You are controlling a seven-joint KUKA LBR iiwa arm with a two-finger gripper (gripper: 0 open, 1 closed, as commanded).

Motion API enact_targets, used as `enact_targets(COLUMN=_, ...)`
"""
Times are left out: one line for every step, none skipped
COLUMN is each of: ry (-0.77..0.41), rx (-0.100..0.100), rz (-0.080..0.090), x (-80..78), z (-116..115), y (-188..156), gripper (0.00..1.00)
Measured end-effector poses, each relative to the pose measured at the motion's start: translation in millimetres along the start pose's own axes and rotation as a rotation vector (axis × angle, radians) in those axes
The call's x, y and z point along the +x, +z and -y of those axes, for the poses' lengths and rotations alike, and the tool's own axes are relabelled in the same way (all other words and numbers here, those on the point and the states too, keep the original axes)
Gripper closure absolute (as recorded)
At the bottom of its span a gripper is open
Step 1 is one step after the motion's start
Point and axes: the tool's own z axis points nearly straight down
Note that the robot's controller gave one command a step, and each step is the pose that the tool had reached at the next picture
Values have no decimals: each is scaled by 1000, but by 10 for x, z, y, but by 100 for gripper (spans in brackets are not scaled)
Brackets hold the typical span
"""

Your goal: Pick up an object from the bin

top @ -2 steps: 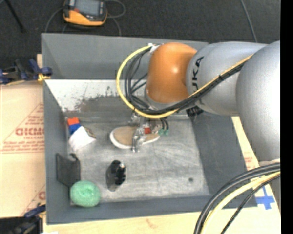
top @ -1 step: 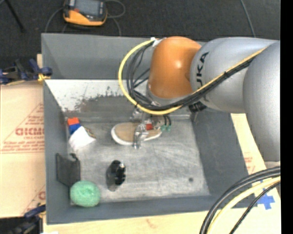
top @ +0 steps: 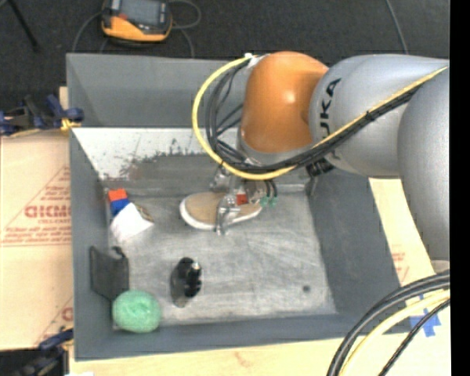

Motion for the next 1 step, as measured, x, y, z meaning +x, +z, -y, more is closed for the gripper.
enact_targets(ry=0, rx=0, rz=3, x=-10, z=-1, y=-60, gripper=100)
